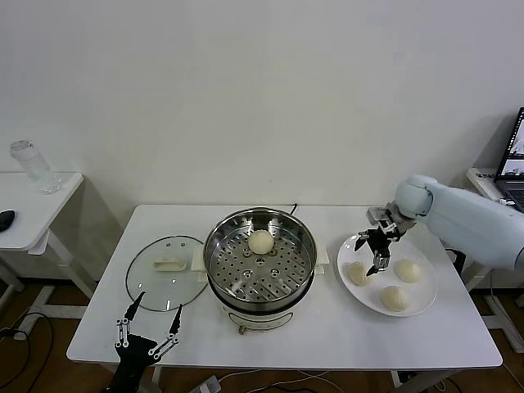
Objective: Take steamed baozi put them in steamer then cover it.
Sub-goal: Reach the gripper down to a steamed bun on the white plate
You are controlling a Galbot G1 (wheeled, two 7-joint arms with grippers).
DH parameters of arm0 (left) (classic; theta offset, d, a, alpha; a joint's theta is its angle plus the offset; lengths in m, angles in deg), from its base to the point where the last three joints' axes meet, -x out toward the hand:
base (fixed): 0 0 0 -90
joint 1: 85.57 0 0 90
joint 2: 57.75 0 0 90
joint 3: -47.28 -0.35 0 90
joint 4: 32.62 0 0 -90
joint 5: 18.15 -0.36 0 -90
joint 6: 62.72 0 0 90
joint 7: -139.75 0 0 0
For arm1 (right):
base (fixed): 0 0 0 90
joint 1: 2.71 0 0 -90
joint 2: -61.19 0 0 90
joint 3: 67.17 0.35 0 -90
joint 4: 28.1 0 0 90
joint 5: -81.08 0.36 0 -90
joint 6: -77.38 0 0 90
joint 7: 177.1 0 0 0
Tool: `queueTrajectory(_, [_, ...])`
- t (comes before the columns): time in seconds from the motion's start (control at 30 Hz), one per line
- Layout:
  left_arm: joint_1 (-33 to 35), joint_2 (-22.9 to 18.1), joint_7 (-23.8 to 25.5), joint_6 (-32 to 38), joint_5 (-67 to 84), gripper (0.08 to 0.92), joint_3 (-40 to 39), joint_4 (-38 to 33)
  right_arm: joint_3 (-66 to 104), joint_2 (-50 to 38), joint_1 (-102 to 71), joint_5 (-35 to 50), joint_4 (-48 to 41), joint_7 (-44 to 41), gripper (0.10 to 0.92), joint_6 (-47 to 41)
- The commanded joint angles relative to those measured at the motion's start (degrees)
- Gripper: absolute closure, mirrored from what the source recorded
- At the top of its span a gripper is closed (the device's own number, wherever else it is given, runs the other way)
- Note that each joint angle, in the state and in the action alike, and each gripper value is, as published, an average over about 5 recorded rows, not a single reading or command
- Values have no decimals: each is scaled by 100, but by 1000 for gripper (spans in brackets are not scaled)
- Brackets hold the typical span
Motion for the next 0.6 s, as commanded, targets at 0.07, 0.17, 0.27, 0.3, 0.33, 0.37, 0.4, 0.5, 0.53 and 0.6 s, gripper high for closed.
queueTrajectory(0.07, [18, 2, -1, 26, -8, 177, -5, 33, 142, 63, -354, -126, -164, 190, 203, -59])
queueTrajectory(0.17, [10, 2, -1, 31, -10, 177, -9, 45, 166, 67, -393, -152, -191, 241, 203, -48])
queueTrajectory(0.27, [-2, 1, -3, 34, -10, 177, -9, 54, 190, 84, -425, -151, -235, 303, 203, -30])
queueTrajectory(0.3, [-4, 1, -3, 35, -9, 177, -7, 54, 195, 90, -431, -152, -248, 319, 203, -23])
queueTrajectory(0.33, [-7, 1, -4, 36, -9, 177, -5, 53, 198, 95, -437, -155, -259, 330, 203, -18])
queueTrajectory(0.37, [-9, 1, -5, 37, -9, 177, -3, 52, 197, 100, -441, -162, -267, 337, 203, -14])
queueTrajectory(0.4, [-11, 1, -5, 37, -9, 177, 0, 51, 196, 104, -445, -172, -275, 343, 203, -11])
queueTrajectory(0.5, [-18, 0, -5, 43, -8, 177, 10, 56, 202, 123, -467, -198, -305, 364, 203, -4])
queueTrajectory(0.53, [-20, 0, -5, 46, -7, 177, 14, 61, 206, 130, -475, -204, -312, 372, 203, -2])
queueTrajectory(0.6, [-23, -1, -5, 53, -6, 177, 23, 70, 208, 138, -489, -210, -315, 392, 208, 2])
